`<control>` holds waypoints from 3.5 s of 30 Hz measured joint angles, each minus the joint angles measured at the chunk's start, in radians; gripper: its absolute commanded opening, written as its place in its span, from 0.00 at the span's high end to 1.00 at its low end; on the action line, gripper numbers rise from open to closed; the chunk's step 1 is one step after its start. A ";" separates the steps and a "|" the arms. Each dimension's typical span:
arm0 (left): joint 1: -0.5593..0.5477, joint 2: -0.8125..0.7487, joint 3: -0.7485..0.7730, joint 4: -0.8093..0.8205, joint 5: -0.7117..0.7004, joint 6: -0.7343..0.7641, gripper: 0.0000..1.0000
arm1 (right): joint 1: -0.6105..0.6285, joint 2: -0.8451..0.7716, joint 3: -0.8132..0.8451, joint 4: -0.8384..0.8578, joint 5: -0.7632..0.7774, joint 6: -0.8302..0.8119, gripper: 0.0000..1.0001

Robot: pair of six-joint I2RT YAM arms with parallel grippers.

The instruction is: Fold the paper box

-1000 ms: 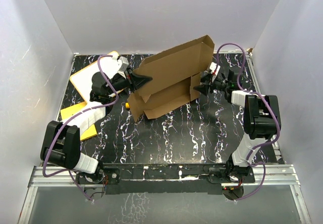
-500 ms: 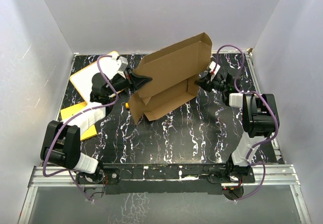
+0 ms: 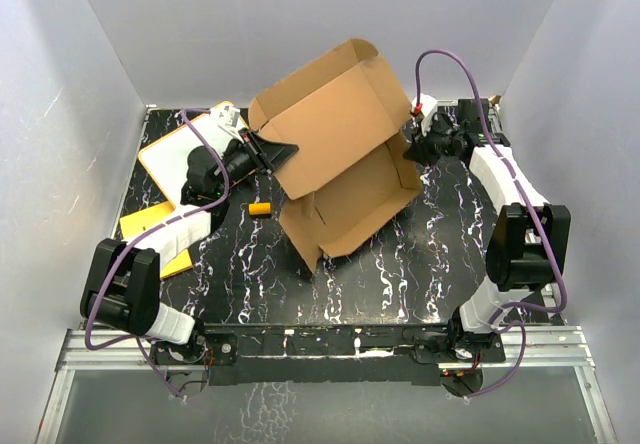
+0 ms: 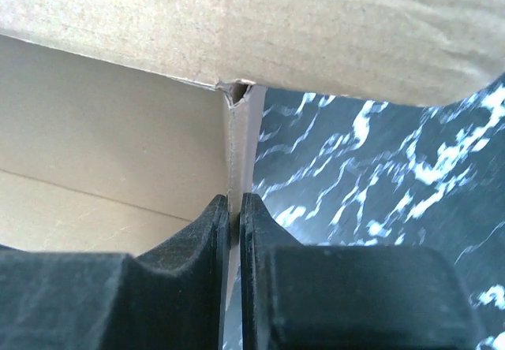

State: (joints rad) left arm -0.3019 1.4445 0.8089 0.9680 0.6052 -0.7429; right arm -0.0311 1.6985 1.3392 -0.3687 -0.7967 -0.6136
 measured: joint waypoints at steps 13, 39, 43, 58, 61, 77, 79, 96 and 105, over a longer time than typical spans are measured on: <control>-0.050 0.009 -0.123 -0.106 -0.107 -0.175 0.62 | -0.025 -0.021 0.048 -0.554 0.208 -0.112 0.92; -0.046 -0.371 -0.265 -0.590 -0.498 -0.021 0.03 | -0.063 0.002 -0.104 -0.492 0.327 -0.031 0.91; -0.042 -0.420 -0.286 -0.605 -0.520 -0.020 0.03 | -0.066 -0.022 -0.129 -0.472 0.346 -0.020 0.90; -0.040 -0.404 -0.381 -0.587 -0.435 -0.098 0.08 | -0.068 -0.031 -0.222 -0.382 0.365 0.020 0.84; -0.040 -0.404 -0.382 -0.570 -0.422 -0.106 0.09 | -0.068 -0.038 -0.233 -0.364 0.364 0.026 0.81; -0.040 -0.373 -0.398 -0.518 -0.365 -0.153 0.10 | -0.067 -0.060 -0.342 -0.272 0.394 0.039 0.73; -0.040 -0.371 -0.398 -0.516 -0.359 -0.158 0.10 | -0.063 -0.066 -0.357 -0.256 0.411 0.039 0.85; -0.058 -0.351 -0.396 -0.529 -0.333 -0.169 0.14 | -0.027 -0.140 -0.426 -0.060 0.549 0.252 0.92; -0.108 -0.325 -0.362 -0.571 -0.373 -0.143 0.14 | -0.013 -0.140 -0.438 -0.021 0.531 0.326 0.82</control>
State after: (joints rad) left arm -0.4095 1.1191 0.4465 0.3973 0.2321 -0.8860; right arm -0.0437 1.5585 0.9016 -0.3901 -0.2653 -0.2874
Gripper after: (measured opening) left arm 0.864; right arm 0.153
